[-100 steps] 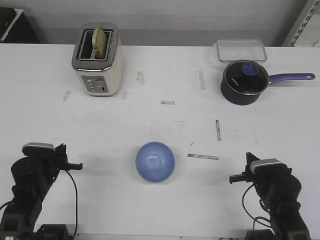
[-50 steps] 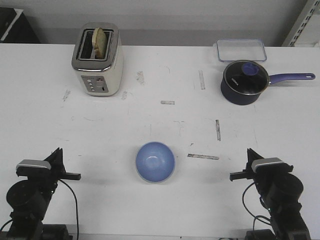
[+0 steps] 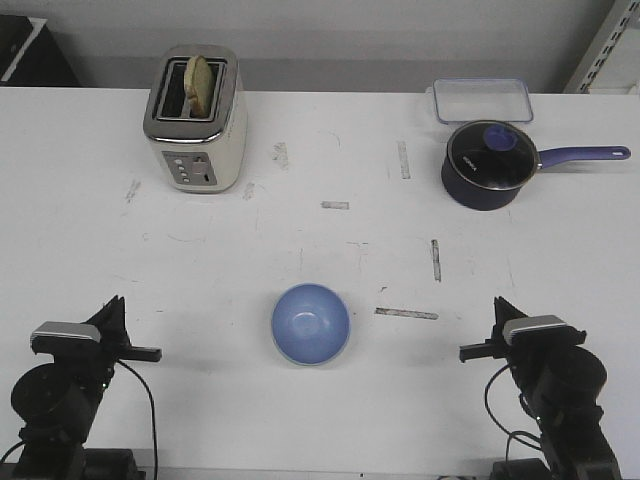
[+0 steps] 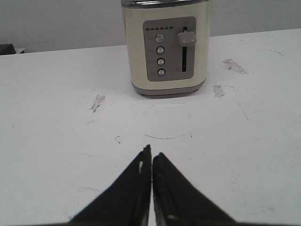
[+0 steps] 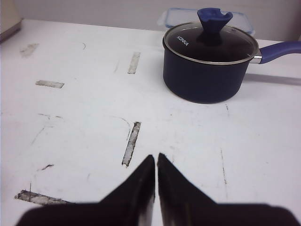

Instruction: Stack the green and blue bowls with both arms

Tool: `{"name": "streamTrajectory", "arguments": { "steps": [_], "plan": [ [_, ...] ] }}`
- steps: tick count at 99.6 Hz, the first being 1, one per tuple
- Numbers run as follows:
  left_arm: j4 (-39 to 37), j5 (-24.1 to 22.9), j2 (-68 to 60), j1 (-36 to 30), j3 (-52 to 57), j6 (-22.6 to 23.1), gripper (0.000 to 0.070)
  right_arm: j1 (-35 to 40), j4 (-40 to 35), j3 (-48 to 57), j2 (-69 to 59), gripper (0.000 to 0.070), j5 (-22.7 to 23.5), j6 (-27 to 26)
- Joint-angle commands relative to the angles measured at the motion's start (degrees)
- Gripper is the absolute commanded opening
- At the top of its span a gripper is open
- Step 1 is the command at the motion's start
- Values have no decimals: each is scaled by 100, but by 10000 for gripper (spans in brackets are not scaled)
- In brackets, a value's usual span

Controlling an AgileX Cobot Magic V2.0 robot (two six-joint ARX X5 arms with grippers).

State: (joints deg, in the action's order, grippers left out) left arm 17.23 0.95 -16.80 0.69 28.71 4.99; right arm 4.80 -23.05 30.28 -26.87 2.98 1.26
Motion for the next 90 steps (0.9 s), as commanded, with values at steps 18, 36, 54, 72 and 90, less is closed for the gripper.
{"name": "streamTrajectory", "arguments": {
  "steps": [18, 36, 54, 72, 90],
  "plan": [
    [-59, -11, 57, 0, 44, -66, 2, 0, 76, 46, -17, 0, -2, 28],
    [-107, -17, 299, 0, -208, -402, 2, 0, 76, 46, -17, 0, 0, 28],
    [-1045, -76, 879, 0, -1246, -439, 2, 0, 76, 46, -17, 0, -2, 28],
    [-1727, -79, 1696, -2, -2306, -439, 2, 0, 76, 46, -17, 0, -2, 28],
    [-2245, 39, 1661, -11, -2800, -437, 2, 0, 107, 46, -17, 0, -2, 28]
  ]
}}
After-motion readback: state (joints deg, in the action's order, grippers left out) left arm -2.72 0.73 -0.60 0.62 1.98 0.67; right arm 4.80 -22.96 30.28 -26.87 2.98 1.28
